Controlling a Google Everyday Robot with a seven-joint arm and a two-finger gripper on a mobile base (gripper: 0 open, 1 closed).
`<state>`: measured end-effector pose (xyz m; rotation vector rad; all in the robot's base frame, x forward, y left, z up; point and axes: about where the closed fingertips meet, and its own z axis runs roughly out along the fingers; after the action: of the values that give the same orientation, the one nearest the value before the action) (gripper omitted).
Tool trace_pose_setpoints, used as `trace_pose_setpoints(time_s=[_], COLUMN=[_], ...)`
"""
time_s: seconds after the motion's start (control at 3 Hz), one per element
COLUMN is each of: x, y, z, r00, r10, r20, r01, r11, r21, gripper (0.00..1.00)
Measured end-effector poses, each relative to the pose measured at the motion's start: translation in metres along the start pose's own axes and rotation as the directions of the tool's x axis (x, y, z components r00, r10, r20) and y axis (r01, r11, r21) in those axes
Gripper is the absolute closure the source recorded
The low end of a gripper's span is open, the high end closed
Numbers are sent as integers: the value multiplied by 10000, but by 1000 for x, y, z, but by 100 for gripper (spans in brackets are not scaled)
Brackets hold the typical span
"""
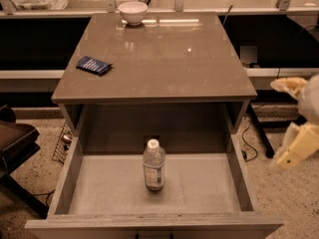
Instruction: Pick blue plastic bottle from top drawer and place on counter
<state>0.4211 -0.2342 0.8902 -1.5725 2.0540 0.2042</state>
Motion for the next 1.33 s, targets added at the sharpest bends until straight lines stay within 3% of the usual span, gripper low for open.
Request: trace_pose_setpoints(time_s=[0.33, 0.67, 1.0, 1.33], x=[20, -7, -36, -36], y=[17, 32, 32, 32], z=[53, 82, 76, 76], r00=[9760, 8996, 8515, 8515], r10=[341, 354, 436, 436], r20=[2151, 4353, 5225, 5225], r01=[-337, -317, -360, -360], r11=[9994, 9994, 9990, 9990], r21=[-58, -158, -248, -248], gripper=[0, 0, 0, 0])
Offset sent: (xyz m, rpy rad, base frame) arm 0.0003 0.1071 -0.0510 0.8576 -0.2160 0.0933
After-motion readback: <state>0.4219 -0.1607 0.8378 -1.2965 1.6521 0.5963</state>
